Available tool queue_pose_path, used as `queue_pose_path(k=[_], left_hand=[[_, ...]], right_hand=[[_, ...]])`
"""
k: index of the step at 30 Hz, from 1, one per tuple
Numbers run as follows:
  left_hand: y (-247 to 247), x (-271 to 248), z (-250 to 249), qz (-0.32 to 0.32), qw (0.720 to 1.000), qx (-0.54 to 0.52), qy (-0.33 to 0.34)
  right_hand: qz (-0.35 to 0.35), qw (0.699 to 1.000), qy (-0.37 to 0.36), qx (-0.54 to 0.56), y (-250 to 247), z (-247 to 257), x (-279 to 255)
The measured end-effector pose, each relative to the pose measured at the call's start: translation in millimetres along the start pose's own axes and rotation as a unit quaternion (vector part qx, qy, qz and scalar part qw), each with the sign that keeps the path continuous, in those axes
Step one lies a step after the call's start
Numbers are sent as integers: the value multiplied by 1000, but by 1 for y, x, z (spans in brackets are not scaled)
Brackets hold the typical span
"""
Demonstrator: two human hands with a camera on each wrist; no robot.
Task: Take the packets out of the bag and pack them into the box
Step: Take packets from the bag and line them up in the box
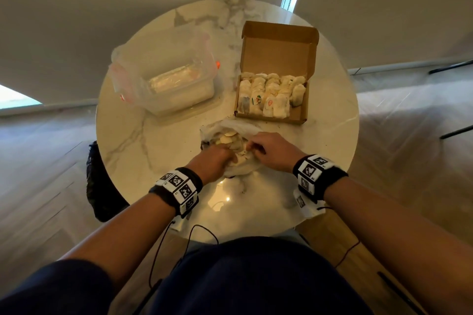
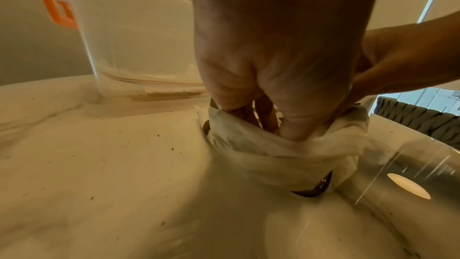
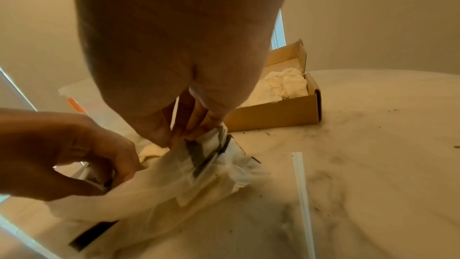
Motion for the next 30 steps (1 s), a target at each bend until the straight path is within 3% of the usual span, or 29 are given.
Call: queue_pose_path(k=[4,9,14,19,23,30], left_hand=[[4,-3,1,2,1000,19,-8],[5,-5,3,-56,997,41,-23],[-9,-6,1,-84,996,-40,-7],[-37,-10,-1,-137,987,-84,6],[-51,-9,-1,-159,984,-83,-1],[-34,-3,30,-117,989,-3,-90]], right_hand=[[1,1000,20,-22,0,-5,-2],[7,999,23,-23,2,-6,-1],[9,1000,13,-17,3,-2,0],[54,998,-11,-39,16,7,8],[31,999,-15,-31,17,11,15],[-20,1000,2,-15,2,2,15]])
Point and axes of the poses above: each hand's wrist, its own x-axis towards the middle knuckle, its own y-axis out of the palm, z = x × y, the point moved 8 cm from there along x, towards the middle knuckle, and after that the axes turned 14 degrees about x, right-handed, at the moved point
